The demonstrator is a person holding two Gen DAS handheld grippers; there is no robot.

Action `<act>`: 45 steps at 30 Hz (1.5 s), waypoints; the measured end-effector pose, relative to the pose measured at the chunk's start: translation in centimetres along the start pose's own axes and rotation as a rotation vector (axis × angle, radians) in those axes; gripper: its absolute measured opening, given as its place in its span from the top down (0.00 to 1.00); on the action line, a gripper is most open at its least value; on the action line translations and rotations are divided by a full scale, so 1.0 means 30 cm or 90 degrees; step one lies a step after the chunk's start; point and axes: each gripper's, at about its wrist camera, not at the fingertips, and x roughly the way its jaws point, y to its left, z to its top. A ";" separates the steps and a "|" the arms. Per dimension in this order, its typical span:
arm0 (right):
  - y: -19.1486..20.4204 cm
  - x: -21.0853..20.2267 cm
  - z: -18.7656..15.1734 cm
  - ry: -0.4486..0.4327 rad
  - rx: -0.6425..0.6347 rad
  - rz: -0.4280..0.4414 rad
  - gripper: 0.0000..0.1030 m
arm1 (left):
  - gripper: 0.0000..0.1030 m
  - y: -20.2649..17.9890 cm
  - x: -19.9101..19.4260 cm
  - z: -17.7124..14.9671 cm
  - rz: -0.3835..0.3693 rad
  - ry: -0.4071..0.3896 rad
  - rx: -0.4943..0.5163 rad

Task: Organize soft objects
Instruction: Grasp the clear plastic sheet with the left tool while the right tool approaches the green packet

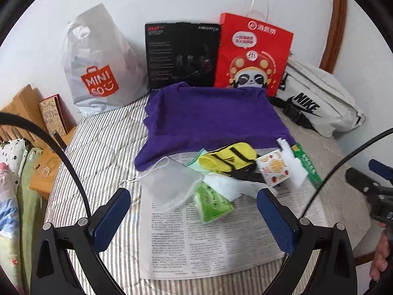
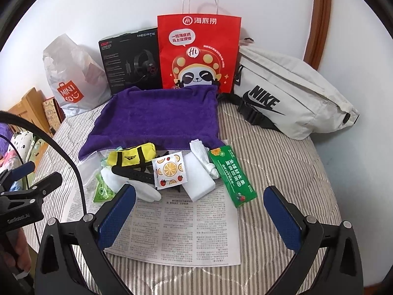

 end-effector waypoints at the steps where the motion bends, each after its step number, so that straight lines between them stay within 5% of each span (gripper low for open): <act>1: -0.002 0.010 0.000 0.003 0.002 0.003 0.01 | 0.00 0.008 0.011 -0.001 0.002 0.002 0.000; 20: 0.003 0.245 -0.046 0.093 -0.016 -0.001 0.01 | 0.00 0.150 0.354 -0.093 0.014 0.092 0.021; 30: 0.023 0.330 -0.045 0.129 -0.029 -0.008 0.01 | 0.01 0.161 0.452 -0.130 0.056 0.083 0.084; 37: 0.009 0.361 -0.042 0.136 -0.013 -0.003 0.01 | 0.21 0.155 0.470 -0.104 0.043 0.036 0.091; 41: 0.003 0.378 -0.041 0.142 -0.012 -0.005 0.01 | 0.60 0.152 0.477 -0.093 0.023 0.024 0.095; 45: -0.008 0.390 -0.041 0.147 -0.006 -0.005 0.01 | 0.78 0.151 0.497 -0.080 -0.022 0.051 0.082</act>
